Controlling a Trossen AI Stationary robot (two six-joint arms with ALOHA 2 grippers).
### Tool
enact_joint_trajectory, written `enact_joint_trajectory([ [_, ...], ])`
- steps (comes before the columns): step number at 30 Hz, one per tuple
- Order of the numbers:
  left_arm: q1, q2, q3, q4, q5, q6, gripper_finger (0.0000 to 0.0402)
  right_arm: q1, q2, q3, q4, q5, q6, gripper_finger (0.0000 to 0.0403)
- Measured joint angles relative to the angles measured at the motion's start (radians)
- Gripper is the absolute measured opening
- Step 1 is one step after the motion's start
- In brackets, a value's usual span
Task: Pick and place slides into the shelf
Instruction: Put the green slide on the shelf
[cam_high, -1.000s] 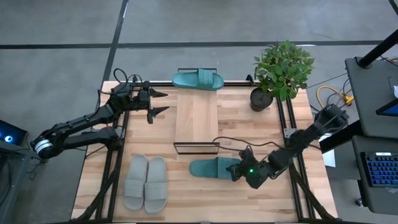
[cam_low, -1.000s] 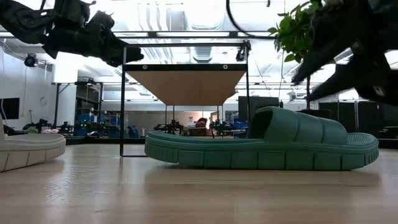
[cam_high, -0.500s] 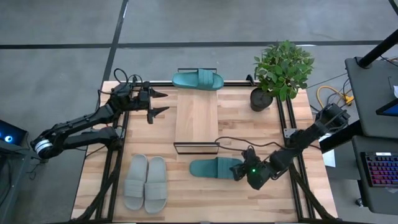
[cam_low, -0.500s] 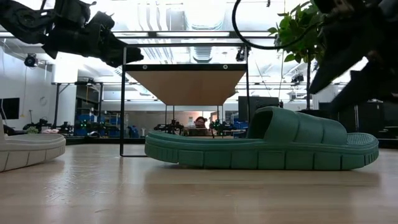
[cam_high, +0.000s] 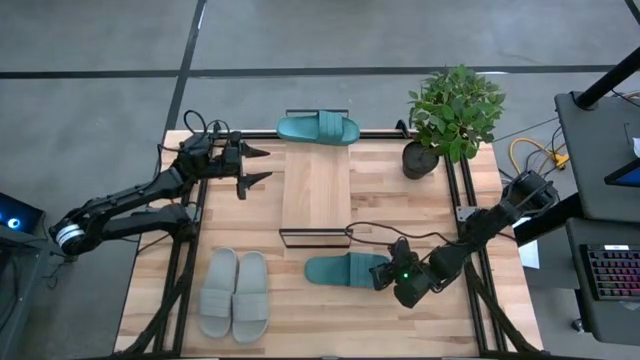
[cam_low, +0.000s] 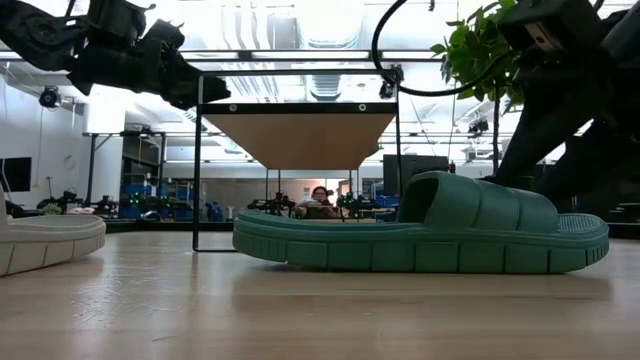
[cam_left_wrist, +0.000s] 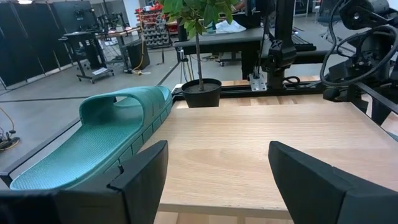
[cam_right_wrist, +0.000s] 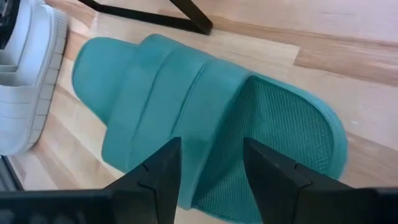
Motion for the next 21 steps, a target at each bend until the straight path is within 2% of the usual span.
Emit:
enact_joint_trajectory([
  [14,0.0,0.0,-0.003,0.0,0.0,0.0,0.0262,-0.002,0.065,0.0,0.103,0.024,-0.004,0.0143],
  [21,0.0,0.0,-0.004,0.0,0.0,0.0,0.0262,-0.009,0.089,0.001,0.122,0.028,-0.009,0.011],
])
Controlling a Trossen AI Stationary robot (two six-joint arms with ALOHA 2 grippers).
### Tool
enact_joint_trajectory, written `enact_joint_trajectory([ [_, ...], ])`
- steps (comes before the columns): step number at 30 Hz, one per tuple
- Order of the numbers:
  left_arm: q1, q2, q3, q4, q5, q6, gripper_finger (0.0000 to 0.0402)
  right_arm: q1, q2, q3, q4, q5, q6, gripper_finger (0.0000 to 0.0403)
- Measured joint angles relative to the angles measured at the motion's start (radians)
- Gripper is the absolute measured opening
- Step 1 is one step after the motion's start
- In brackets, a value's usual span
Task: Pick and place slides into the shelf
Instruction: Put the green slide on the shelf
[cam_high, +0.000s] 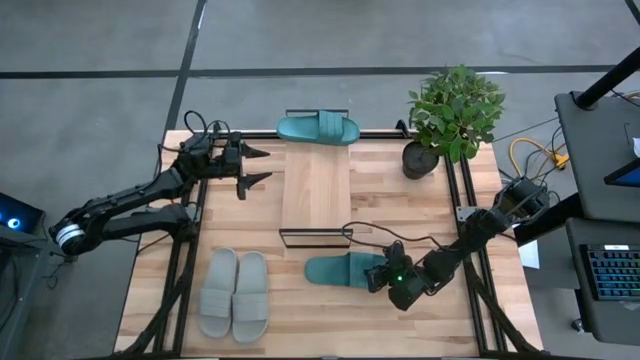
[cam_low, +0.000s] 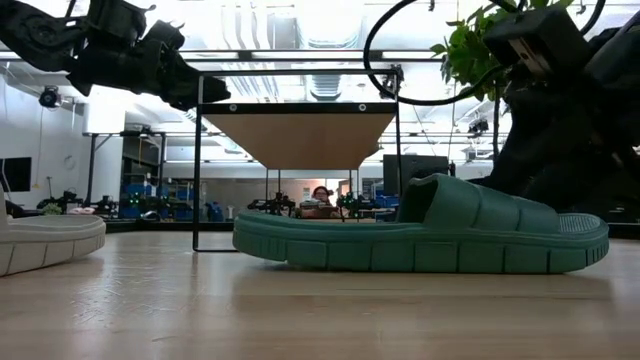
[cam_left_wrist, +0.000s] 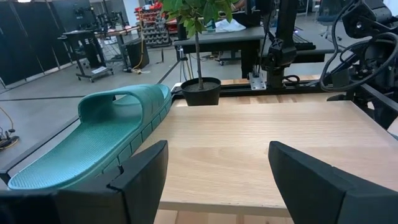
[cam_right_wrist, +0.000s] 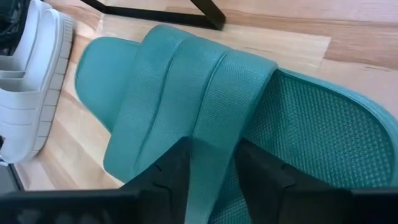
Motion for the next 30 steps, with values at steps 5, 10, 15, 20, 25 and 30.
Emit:
enact_joint_trajectory([
  [5,0.0,0.0,0.0,0.0,0.0,0.0,0.0262,0.0,-0.002,0.0,0.001,-0.001,-0.065,0.0057],
  [10,0.0,0.0,-0.002,0.0,0.0,0.0,0.0262,0.001,-0.003,0.0,0.023,-0.005,-0.131,0.0013],
  [15,0.0,0.0,-0.002,0.0,0.0,0.0,0.0262,0.001,-0.008,0.0,0.024,-0.011,-0.144,0.001],
  [20,0.0,0.0,-0.002,0.0,0.0,0.0,0.0262,0.002,-0.035,-0.001,0.027,0.0,-0.183,0.0009],
  [25,0.0,0.0,-0.002,0.0,0.0,0.0,0.0262,0.003,-0.086,0.018,0.027,0.026,-0.255,0.0009],
  [30,0.0,0.0,-0.002,0.001,0.0,-0.001,0.0262,0.005,-0.126,0.055,0.025,0.048,-0.339,0.0009],
])
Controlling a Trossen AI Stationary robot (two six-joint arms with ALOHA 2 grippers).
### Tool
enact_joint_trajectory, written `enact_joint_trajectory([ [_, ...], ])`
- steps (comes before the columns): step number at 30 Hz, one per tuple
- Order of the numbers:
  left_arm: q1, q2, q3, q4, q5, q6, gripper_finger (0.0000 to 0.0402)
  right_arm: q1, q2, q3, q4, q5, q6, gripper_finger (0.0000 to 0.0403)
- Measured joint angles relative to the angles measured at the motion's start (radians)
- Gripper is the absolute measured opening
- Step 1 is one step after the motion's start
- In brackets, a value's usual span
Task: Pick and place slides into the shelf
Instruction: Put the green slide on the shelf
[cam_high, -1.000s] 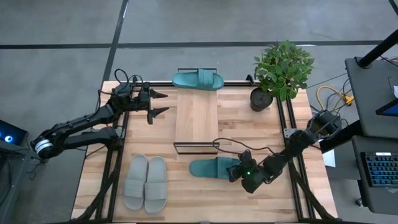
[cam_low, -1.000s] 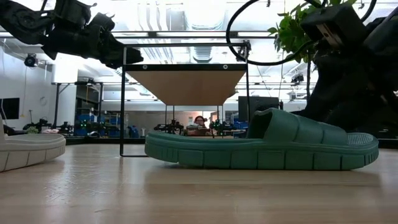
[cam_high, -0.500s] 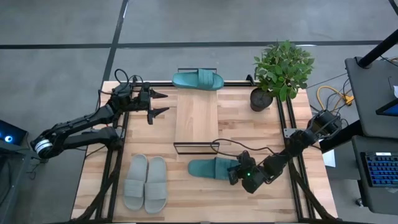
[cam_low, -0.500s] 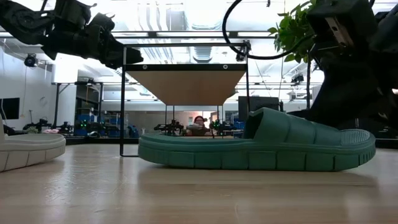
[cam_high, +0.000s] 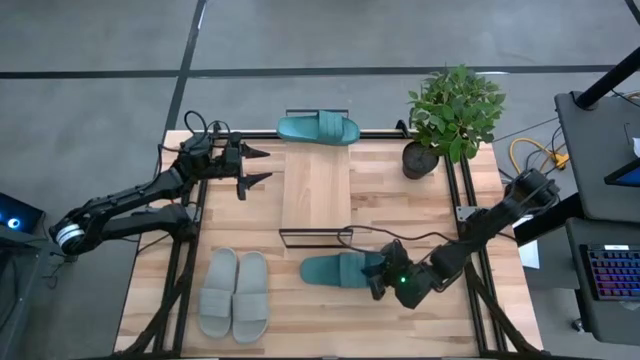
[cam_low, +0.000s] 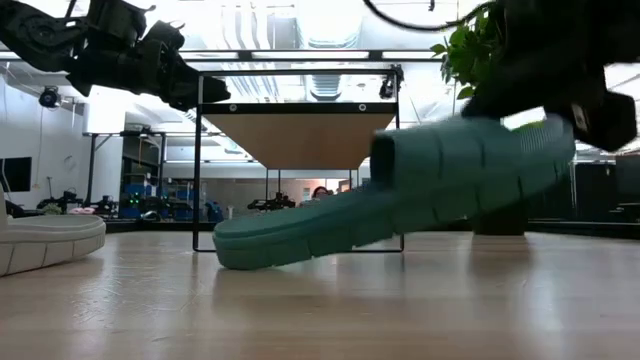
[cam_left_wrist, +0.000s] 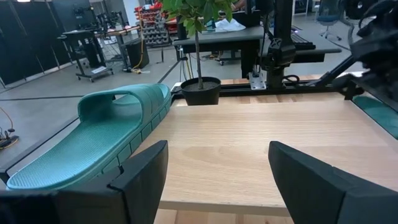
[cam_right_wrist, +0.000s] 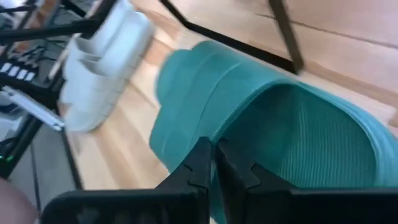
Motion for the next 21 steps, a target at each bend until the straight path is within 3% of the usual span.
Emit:
enact_joint_trajectory([
  [21,0.0,0.0,0.0,0.0,-0.001,-0.001,0.0262,0.007,-0.021,0.234,-0.005,0.057,-0.374,0.0008],
])
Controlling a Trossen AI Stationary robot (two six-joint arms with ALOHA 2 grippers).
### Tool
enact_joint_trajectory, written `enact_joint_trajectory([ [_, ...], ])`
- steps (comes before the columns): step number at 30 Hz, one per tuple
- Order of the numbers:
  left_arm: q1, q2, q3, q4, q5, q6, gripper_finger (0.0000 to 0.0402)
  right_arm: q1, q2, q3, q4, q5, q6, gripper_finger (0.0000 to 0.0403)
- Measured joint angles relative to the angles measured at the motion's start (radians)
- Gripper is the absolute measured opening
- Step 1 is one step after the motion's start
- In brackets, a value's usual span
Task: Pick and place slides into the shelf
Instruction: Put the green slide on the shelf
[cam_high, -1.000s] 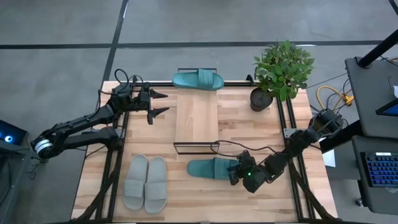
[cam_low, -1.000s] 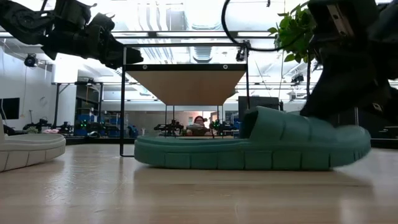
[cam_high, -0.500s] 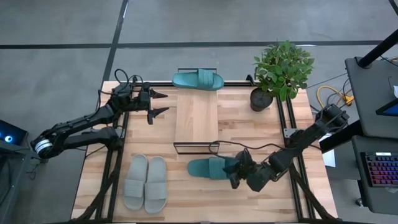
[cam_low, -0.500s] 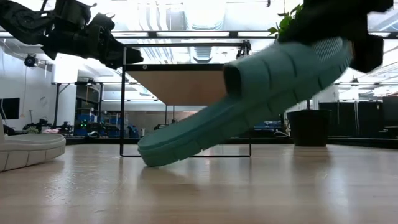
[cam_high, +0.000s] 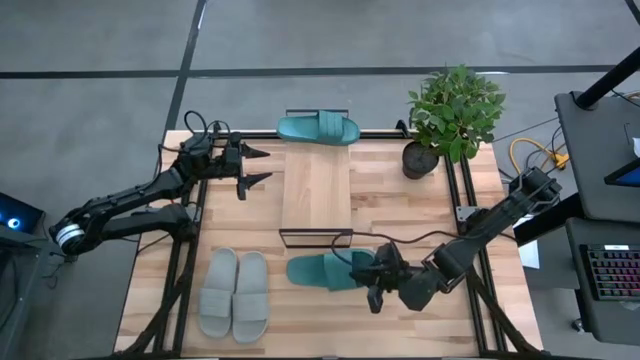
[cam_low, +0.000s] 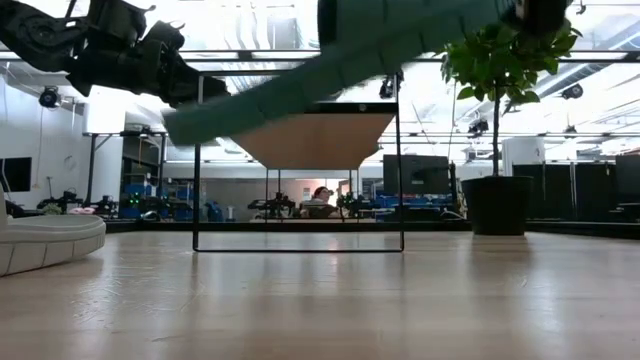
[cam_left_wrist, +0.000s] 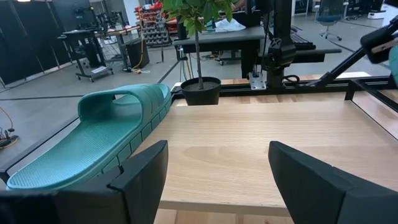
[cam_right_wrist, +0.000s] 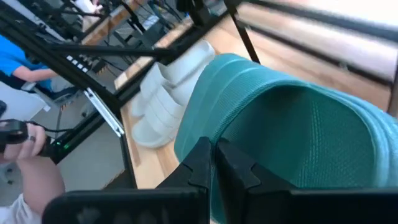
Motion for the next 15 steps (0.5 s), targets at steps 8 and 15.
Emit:
enact_joint_trajectory([
  [8,0.0,0.0,0.0,0.0,0.0,0.0,0.0262,0.007,0.0,0.084,-0.002,0.034,-0.156,0.0008],
  [15,0.0,0.0,0.0,-0.001,0.0,0.0,0.0262,0.015,0.001,0.125,0.002,0.182,-0.302,0.0008],
])
